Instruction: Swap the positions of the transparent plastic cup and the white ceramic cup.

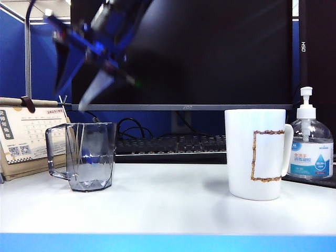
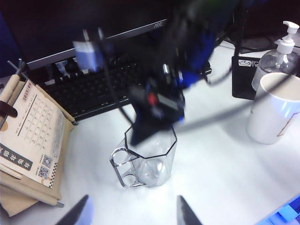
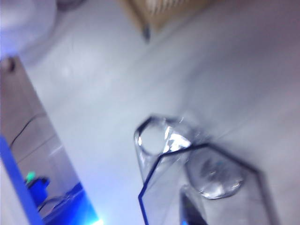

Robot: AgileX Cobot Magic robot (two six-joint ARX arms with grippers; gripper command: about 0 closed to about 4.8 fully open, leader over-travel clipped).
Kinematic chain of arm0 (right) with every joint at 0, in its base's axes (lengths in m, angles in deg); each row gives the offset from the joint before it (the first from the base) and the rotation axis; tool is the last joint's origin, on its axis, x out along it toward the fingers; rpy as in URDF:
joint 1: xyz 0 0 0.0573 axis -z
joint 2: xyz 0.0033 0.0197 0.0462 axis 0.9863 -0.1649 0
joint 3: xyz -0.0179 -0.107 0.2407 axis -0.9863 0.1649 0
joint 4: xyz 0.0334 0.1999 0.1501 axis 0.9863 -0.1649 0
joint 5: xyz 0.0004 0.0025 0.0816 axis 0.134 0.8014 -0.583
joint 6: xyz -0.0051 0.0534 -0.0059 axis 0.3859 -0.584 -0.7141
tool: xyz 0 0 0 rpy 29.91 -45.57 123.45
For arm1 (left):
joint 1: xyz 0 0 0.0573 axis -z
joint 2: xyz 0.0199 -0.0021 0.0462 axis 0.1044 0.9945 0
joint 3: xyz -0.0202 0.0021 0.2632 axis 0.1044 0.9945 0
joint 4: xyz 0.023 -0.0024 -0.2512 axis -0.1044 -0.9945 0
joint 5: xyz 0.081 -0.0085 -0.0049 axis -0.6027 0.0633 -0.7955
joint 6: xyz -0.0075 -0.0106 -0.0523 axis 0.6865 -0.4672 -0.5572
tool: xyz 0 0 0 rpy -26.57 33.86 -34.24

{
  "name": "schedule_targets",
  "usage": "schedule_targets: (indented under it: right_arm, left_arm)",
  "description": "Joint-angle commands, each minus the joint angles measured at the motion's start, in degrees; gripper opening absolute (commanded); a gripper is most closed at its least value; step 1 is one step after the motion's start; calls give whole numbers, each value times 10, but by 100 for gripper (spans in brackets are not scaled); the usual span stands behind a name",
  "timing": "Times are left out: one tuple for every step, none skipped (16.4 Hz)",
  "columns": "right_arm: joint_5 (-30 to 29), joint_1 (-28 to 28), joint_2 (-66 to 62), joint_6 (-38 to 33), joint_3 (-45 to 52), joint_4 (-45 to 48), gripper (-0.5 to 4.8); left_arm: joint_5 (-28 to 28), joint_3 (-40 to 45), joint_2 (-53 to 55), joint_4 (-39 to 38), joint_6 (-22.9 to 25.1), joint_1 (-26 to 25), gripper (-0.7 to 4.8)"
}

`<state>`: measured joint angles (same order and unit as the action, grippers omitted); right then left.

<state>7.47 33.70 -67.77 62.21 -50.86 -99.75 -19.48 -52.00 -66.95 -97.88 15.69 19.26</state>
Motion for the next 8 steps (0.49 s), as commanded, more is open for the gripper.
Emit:
schedule_targets:
  right_arm:
    - [78, -2, 6, 8, -96, -62, 249]
    - [101, -2, 14, 19, -140, -88, 210]
    - [111, -1, 31, 22, -176, -94, 187]
    - [110, 2, 51, 21, -197, -87, 166]
    - [111, 4, 86, 17, -228, -66, 144]
    - [111, 5, 119, 19, -252, -45, 143]
    - [111, 5, 150, 28, -278, -35, 131]
    - [126, 5, 178, 34, -302, -38, 92]
  left_arm:
    - [-18, -2, -8, 52, 21, 0, 219]
    - [-33, -3, -17, 85, 27, 0, 154]
    - [-45, -3, -32, 120, 27, 0, 82]
    - [-53, -4, -47, 146, 23, 0, 20]
    - [-64, -8, -77, 174, 10, 0, -6]
    - [-69, -17, -98, 177, 7, 0, -6]
    - [-79, -31, -127, 170, 8, 0, -6]
    - [-88, -42, -150, 155, 8, 0, -6]
